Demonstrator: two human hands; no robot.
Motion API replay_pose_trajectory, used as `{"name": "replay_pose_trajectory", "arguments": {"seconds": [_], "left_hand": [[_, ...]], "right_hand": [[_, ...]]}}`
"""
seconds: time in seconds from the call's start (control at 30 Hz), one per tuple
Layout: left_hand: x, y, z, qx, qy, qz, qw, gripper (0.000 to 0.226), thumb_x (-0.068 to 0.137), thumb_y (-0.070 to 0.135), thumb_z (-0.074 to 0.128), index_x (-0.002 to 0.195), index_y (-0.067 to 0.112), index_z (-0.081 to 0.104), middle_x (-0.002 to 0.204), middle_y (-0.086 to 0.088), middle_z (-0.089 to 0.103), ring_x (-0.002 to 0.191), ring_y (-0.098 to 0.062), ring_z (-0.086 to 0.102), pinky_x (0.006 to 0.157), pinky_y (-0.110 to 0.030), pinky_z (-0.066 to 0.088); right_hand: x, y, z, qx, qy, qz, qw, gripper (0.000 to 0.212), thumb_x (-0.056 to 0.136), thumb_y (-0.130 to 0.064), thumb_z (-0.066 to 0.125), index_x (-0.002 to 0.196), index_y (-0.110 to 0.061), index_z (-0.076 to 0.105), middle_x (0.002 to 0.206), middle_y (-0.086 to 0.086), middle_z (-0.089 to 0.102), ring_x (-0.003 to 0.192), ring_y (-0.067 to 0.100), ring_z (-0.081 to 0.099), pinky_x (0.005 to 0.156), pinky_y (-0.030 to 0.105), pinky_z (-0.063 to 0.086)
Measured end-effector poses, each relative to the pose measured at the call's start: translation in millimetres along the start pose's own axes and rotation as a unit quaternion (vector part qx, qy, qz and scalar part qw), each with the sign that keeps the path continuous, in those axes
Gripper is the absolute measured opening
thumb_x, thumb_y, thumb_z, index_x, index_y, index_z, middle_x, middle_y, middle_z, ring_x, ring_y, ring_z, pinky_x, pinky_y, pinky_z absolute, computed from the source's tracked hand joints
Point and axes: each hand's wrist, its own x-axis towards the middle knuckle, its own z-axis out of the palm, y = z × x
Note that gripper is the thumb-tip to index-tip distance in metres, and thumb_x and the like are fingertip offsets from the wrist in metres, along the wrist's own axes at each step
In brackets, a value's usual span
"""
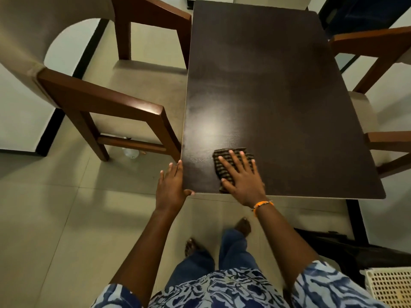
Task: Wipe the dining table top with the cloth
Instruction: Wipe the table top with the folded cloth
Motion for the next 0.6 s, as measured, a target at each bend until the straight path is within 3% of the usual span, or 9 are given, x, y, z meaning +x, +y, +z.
{"name": "replay_pose_trajectory", "arguments": {"seconds": [0.13,0.27,0.47,0.6], "left_hand": [[-0.4,-6.5,1.3,-0.023,0.001,0.007,1.0,0.093,0.079,0.029,0.07,0.149,0.014,0.011,0.155,-0.005,0.023,0.146,-0.024,0.007,0.117,-0.042,0.004],[-1.1,-11.2,1.9,-0.06,0.006,0.008,0.998,0.091,0.079,0.023,0.07,0.149,0.016,0.013,0.155,-0.003,0.023,0.146,-0.024,0.007,0.117,-0.042,0.007],[-2.0,-13.3,1.3,-0.042,0.008,-0.004,0.999,0.087,0.081,0.03,0.068,0.148,0.015,0.015,0.153,-0.004,0.028,0.146,-0.023,0.009,0.117,-0.038,0.009],[-3.4,-20.3,0.1,-0.028,0.012,-0.014,0.999,0.074,0.081,0.029,0.067,0.144,0.018,0.031,0.144,-0.004,0.043,0.144,-0.023,0.015,0.116,-0.041,0.008]], "right_hand": [[-12.6,33.1,-6.8,0.018,0.023,0.101,0.994,0.066,0.092,-0.046,0.045,0.147,-0.041,0.008,0.16,-0.003,0.004,0.147,0.023,-0.004,0.117,0.049,-0.002],[0.0,3.4,-1.9,0.027,0.023,0.14,0.99,0.063,0.094,-0.046,0.04,0.148,-0.038,0.007,0.16,0.0,0.0,0.147,0.027,-0.009,0.115,0.054,-0.004],[48.2,-61.0,3.9,0.0,0.0,0.022,1.0,0.064,0.094,-0.051,0.035,0.148,-0.039,0.002,0.16,0.001,-0.004,0.146,0.029,-0.01,0.114,0.054,-0.008],[104.1,-80.8,-3.6,0.005,-0.043,-0.054,0.998,0.064,0.094,-0.051,0.035,0.149,-0.039,0.004,0.16,0.0,-0.005,0.146,0.029,-0.01,0.114,0.055,-0.007]]}}
